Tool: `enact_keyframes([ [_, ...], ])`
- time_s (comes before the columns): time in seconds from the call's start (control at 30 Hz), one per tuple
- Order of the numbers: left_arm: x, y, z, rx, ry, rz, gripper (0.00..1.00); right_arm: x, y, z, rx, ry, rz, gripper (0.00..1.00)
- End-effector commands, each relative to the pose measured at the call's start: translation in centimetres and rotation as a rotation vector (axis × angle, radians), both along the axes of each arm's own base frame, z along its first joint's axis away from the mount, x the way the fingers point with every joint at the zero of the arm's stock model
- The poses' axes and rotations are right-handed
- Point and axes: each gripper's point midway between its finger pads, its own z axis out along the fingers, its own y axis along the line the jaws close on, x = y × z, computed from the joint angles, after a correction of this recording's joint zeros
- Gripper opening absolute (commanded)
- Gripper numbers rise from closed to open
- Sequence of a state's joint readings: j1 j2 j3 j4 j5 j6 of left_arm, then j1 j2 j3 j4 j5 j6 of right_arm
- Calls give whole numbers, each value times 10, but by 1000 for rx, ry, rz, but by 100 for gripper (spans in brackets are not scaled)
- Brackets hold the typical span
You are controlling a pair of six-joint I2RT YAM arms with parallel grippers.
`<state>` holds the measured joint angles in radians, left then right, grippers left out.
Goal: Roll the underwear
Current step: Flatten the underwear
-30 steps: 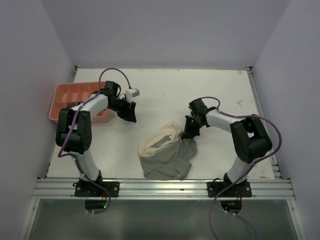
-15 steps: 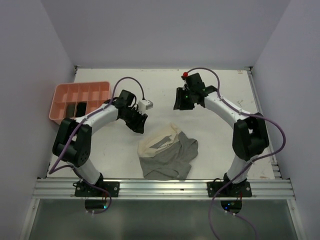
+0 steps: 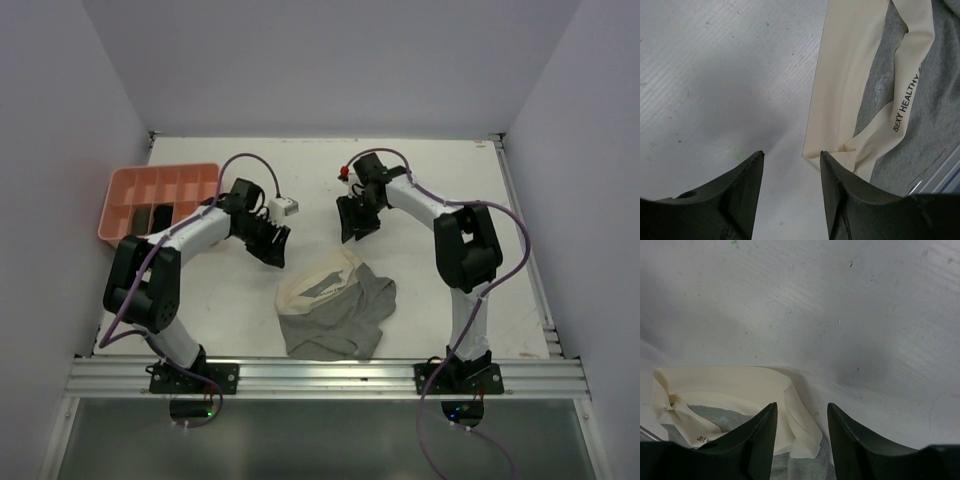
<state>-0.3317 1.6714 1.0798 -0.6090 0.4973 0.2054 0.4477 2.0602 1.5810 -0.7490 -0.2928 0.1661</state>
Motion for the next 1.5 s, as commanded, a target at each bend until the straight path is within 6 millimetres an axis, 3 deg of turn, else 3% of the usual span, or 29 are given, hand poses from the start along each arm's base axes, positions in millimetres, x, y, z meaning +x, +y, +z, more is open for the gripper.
enact_keyframes([
  [0.0,-8,-4,4,-36,32,-54,53,-5,10,22,47,-23,96,48],
  [0.23,-34,-1,-17,26,115,-113,52,-22,12,3,14,37,106,32],
  [0.37,-50,-2,-21,37,150,-149,50,-24,5,-2,-11,33,81,14],
  [0.53,-68,-5,-28,47,193,-190,49,-28,1,-8,-30,47,50,9],
  [0.63,-74,-7,-38,61,226,-190,42,-29,-5,-10,-49,44,27,4],
  [0.67,-72,-8,-40,64,226,-182,36,-28,-6,-11,-52,40,20,3],
  [0.73,-65,-10,-47,76,225,-150,25,-28,-12,-12,-66,40,-10,0],
  [0.77,-58,-12,-47,77,215,-141,13,-27,-15,-13,-71,39,-24,0],
  [0.83,-47,-17,-51,78,207,-130,1,-27,-23,-13,-74,40,-64,0],
  [0.93,-17,-28,-49,64,160,-120,0,-24,-34,-11,-60,31,-124,0],
  [0.97,2,-34,-40,51,115,-114,0,-23,-36,-11,-56,28,-139,0],
  [1.03,23,-36,-45,69,79,-115,0,-23,-44,-13,-56,39,-187,0],
  [1.07,46,-40,-34,59,26,-108,0,-20,-45,-10,-48,24,-201,0],
  [1.13,65,-41,-39,68,-2,-118,0,-22,-50,-11,-39,40,-252,0],
  [1.17,82,-44,-31,58,-39,-120,0,-20,-50,-9,-25,31,-267,0],
  [1.23,89,-46,-36,61,-37,-155,8,-22,-52,-10,-12,44,-307,0],
  [1.27,98,-48,-29,56,-66,-161,20,-21,-52,-9,-10,36,-320,0],
  [1.33,102,-46,-19,51,-108,-170,34,-18,-55,-3,-14,21,-366,3],
  [1.47,111,-36,10,51,-220,-165,38,-6,-61,20,-4,-53,-450,22],
])
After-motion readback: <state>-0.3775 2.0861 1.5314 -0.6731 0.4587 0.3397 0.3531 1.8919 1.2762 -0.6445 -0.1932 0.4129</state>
